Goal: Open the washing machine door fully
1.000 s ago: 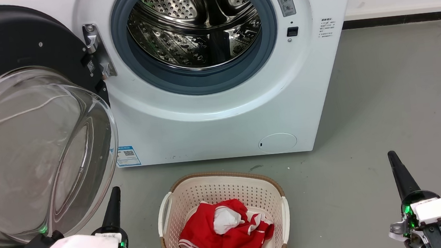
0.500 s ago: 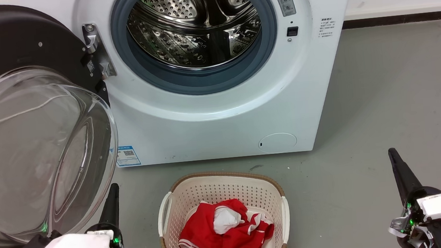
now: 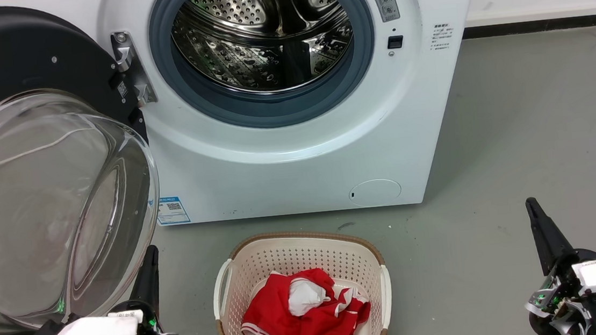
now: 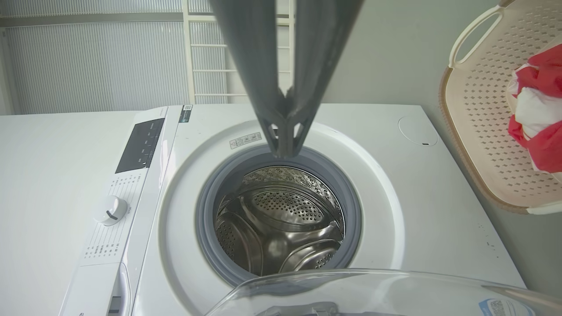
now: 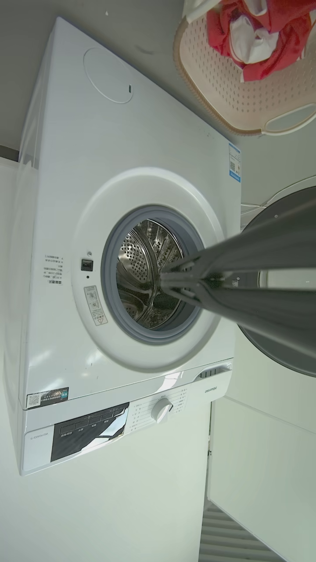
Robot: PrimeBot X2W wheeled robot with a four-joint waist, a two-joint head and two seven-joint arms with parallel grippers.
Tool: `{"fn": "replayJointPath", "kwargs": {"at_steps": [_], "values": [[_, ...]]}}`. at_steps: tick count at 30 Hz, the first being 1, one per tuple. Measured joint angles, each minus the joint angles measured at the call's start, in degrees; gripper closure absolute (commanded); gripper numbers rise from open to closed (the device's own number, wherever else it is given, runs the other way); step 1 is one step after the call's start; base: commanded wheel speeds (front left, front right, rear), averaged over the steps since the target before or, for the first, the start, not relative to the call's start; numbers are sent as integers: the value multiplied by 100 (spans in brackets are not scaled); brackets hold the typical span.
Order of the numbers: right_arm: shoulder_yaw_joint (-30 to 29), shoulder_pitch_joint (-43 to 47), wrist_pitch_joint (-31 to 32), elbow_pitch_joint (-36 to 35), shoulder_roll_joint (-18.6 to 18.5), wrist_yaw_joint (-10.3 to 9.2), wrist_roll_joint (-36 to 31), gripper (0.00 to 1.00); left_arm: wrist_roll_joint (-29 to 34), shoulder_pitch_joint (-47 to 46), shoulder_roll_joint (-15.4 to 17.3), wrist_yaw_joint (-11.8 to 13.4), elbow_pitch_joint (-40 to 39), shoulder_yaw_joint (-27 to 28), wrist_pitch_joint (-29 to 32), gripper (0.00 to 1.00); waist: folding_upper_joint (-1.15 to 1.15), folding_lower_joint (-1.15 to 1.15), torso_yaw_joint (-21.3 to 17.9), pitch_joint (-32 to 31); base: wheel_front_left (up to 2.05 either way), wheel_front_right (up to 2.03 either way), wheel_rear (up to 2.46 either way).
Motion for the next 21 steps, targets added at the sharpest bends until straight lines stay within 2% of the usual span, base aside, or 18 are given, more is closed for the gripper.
{"fn": "replayJointPath", "kwargs": {"at_steps": [12,21], "values": [[-44,-81,104,58,7,0,460,100,-463,-66,-3,-51,56,64,122,100,0,0,-2,4,0,0,0],[-62,-82,111,63,19,0,468,100,-476,-71,-3,-51,57,65,124,100,0,0,-2,4,0,0,0]]}}
